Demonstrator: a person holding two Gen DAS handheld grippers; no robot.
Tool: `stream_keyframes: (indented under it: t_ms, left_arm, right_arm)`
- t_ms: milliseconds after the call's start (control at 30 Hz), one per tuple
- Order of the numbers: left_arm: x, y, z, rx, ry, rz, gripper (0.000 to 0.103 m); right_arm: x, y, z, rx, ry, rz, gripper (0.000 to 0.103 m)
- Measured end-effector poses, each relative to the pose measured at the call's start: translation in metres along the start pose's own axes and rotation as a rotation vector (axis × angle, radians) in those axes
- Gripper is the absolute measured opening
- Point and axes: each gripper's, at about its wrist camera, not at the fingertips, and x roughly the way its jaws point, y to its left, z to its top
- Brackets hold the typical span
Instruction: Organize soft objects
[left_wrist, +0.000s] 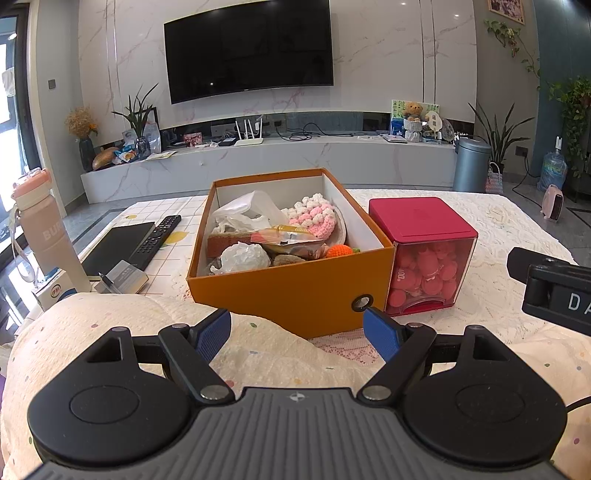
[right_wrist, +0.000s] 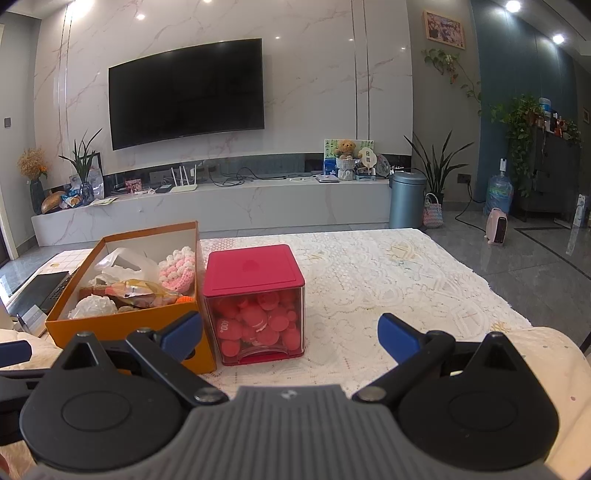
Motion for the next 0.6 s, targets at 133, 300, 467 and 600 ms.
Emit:
stream_keyframes:
  t_ms: [133, 300, 467, 600]
  left_arm:
    - [0.0, 0.0, -0.0001, 0.0, 0.0, 0.0, 0.095]
    - [0.0001, 0.0003, -0.0001, 0.0, -0.001, 0.0, 0.095]
    - [0.0, 0.0004, -0.0001, -0.001, -0.001, 0.0, 0.095]
    - [0.0, 0.0005, -0.0001, -0.001, -0.001, -0.001, 0.095]
  right_arm:
    - [-0.0003, -0.0002, 0.0005, 0.0, 0.001, 0.0, 0.099]
    - [-0.0008, -0.0003, 0.0001, 0.0, -0.001, -0.002, 0.099]
    - [-0.0007, -0.0003, 0.0001, 0.0, 0.0, -0.001, 0.099]
    - [-0.0007, -0.0003, 0.0, 0.001, -0.001, -0.002, 0.099]
